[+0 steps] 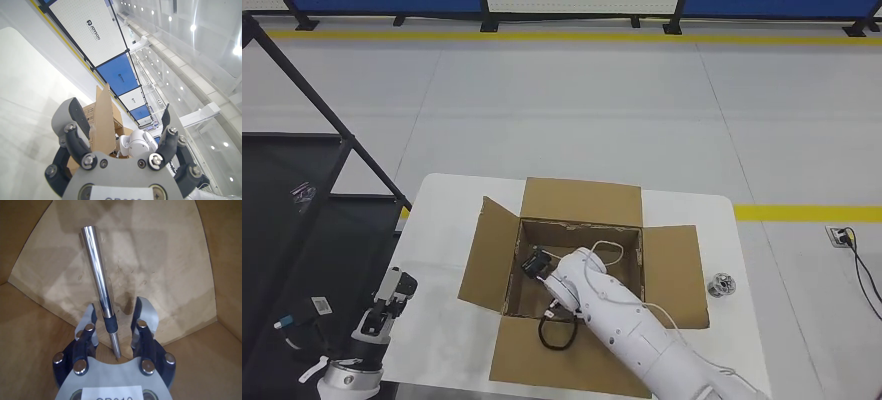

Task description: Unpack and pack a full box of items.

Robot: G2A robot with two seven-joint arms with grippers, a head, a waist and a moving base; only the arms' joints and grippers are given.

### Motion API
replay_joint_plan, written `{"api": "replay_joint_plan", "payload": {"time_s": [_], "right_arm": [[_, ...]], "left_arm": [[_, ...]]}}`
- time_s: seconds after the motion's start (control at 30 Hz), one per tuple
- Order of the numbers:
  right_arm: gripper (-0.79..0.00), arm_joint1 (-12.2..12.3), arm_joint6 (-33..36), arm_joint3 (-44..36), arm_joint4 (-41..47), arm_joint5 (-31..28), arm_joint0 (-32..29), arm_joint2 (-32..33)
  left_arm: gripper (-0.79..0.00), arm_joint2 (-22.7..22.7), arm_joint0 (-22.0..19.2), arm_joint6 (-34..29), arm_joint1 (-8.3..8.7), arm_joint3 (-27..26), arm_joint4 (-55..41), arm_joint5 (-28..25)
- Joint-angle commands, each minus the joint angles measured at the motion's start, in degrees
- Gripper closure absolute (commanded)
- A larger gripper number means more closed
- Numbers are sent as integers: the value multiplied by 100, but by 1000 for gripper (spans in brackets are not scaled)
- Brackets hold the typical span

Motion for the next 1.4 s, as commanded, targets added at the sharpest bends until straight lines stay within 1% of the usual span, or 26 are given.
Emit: {"api": "replay_joint_plan", "payload": {"time_s": [0.0,0.1,0.17,0.2,0.33,0.43,0.53,0.9,1.07,1.37], "right_arm": [[-166,-16,-84,112,41,85,45,54],[-145,-20,-195,244,66,254,101,159],[-117,-11,-259,310,71,368,130,241],[-117,-5,-278,322,59,400,141,272],[-160,37,-287,249,24,429,123,400],[-212,82,-217,123,-18,443,68,496],[-243,128,-120,-26,-91,451,-12,577],[-305,240,414,-388,-231,225,-262,759],[-289,242,359,-358,-210,196,-293,814],[-259,177,221,-121,-94,120,-268,792]], "left_arm": [[-785,0,0,0,0,0,0,0],[-785,0,0,0,0,0,0,0],[-785,0,0,0,0,0,0,0],[-785,0,0,0,0,0,0,0],[-785,0,0,0,0,0,0,0],[-785,0,0,0,0,0,0,0],[-785,0,0,0,0,0,0,0],[-785,0,0,0,0,0,0,0],[-785,0,0,0,0,0,0,0],[-785,0,0,0,0,0,0,0]]}}
